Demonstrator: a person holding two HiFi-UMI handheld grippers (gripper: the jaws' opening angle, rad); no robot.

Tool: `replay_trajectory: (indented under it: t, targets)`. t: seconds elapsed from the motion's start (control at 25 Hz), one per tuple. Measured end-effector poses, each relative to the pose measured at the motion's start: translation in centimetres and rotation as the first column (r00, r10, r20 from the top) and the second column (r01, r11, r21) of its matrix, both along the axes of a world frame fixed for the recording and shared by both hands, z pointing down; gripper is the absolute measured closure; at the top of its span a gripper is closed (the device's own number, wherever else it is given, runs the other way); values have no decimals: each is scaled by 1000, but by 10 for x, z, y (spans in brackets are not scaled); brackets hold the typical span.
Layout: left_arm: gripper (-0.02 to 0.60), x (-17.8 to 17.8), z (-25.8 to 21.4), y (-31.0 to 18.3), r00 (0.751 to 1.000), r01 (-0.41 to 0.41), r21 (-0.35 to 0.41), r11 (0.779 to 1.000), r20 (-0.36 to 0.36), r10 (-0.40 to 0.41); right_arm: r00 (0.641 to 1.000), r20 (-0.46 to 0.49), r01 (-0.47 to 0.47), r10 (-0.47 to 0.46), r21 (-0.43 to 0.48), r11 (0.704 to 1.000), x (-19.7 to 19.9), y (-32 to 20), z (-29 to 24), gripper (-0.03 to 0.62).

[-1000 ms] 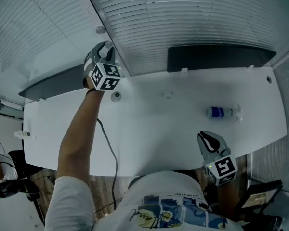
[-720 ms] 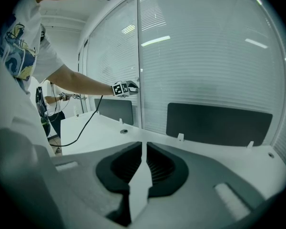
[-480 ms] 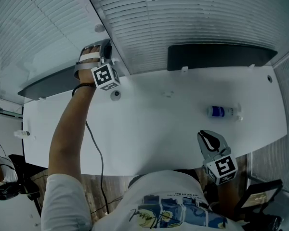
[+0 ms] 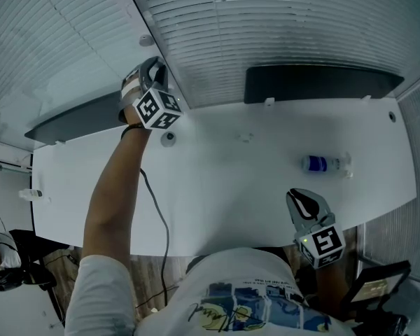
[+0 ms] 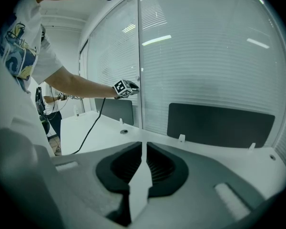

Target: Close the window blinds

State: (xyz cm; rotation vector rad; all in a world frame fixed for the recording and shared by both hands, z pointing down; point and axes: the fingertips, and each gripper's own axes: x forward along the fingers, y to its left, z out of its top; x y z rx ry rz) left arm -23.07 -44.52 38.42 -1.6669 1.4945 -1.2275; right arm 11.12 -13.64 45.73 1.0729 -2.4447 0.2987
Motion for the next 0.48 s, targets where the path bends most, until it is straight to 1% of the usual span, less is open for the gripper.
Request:
replay_trajectory:
  t: [0.08, 0.16, 0.24, 0.28, 0.32, 0.36, 0.4, 0.48]
  targets:
    - [453, -1, -3, -1, 992, 40, 6, 999, -121, -39, 1000, -3, 3, -3, 0, 1000, 0, -1, 0, 574]
    - [453, -1, -7, 3, 973, 71, 18, 997, -220, -65, 1000, -7, 6, -5, 5, 1000, 0, 2, -2, 574]
    - [453, 0, -13, 11, 945, 97, 28, 995, -316, -83, 1000, -9, 6, -5, 15, 1000, 0, 8, -6, 574]
    - [453, 0, -16, 13, 923, 112, 28, 993, -372, -93, 1000, -8, 7, -7, 18, 1000, 0, 9, -7, 574]
    - [453, -1, -17, 12, 894, 128, 24, 991, -435, -105, 1000, -8, 10, -9, 19, 1000, 0, 8, -6, 574]
    - [453, -3, -17, 11, 858, 146, 15, 989, -501, -118, 1000, -8, 14, -14, 17, 1000, -1, 6, -5, 574]
    - [453, -6, -16, 8, 814, 162, 3, 987, -565, -133, 1000, -7, 19, -19, 13, 1000, -3, 2, -4, 574]
    - [453, -11, -13, 2, 720, 189, -23, 982, -676, -155, 1000, -4, 27, -27, 7, 1000, -5, -6, 0, 574]
